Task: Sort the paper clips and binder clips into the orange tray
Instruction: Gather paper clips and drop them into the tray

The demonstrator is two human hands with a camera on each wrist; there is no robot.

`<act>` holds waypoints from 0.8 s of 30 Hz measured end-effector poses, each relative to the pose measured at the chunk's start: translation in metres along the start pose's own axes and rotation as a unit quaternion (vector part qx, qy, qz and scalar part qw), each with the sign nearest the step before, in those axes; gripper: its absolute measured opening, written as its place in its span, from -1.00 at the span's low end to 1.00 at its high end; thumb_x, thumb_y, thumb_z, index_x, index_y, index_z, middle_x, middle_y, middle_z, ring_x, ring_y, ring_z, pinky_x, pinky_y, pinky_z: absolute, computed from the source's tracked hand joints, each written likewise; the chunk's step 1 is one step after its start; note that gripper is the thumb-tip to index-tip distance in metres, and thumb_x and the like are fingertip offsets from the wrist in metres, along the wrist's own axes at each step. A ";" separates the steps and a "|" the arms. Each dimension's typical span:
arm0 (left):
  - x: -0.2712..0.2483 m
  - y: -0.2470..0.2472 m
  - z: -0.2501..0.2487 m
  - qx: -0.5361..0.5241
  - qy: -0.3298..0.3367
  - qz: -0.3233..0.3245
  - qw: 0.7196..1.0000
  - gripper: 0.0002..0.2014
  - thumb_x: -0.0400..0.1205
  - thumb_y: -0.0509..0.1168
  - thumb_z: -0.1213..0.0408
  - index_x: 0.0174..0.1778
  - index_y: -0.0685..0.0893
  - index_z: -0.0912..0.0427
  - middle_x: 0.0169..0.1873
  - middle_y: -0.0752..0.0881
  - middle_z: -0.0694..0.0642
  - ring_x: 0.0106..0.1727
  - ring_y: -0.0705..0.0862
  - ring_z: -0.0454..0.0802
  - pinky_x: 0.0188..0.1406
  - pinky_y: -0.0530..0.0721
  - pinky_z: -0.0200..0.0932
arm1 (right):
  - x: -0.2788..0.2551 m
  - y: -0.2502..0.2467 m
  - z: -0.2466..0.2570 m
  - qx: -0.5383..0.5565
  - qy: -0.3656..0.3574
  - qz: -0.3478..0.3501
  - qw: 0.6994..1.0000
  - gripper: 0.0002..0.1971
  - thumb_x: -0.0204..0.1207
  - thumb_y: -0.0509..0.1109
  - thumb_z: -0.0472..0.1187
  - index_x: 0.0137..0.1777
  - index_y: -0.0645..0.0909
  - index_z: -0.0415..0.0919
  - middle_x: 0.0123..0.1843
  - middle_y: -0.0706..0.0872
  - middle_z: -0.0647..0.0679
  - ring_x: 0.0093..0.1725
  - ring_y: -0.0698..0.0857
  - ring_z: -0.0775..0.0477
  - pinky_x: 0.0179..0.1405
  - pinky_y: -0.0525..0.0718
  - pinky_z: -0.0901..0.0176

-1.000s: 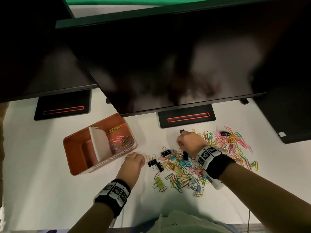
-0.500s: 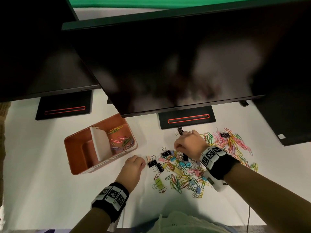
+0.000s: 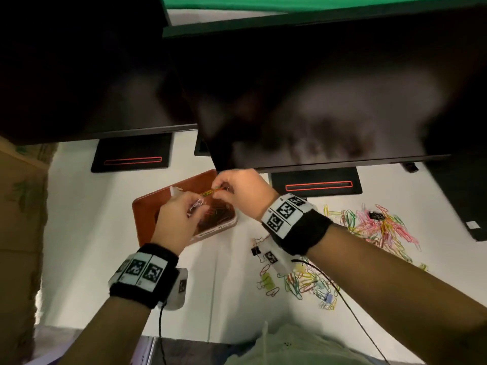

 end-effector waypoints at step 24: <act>-0.054 0.172 -0.015 0.042 0.119 0.207 0.970 -0.67 0.56 0.31 0.33 0.26 0.59 0.08 0.09 0.55 0.02 0.08 0.58 -0.01 0.19 0.61 -0.04 | -0.083 0.040 -0.156 -0.160 0.125 0.142 0.969 -0.82 0.56 0.31 -0.09 0.10 0.65 -0.03 0.09 0.71 0.00 0.11 0.64 -0.06 0.17 0.56 0.07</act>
Point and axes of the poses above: each hand's wrist, its own x-axis towards the middle knuckle, its own y-axis out of the palm, z = x × y, the point moved 10 cm from there along x, towards the middle knuckle
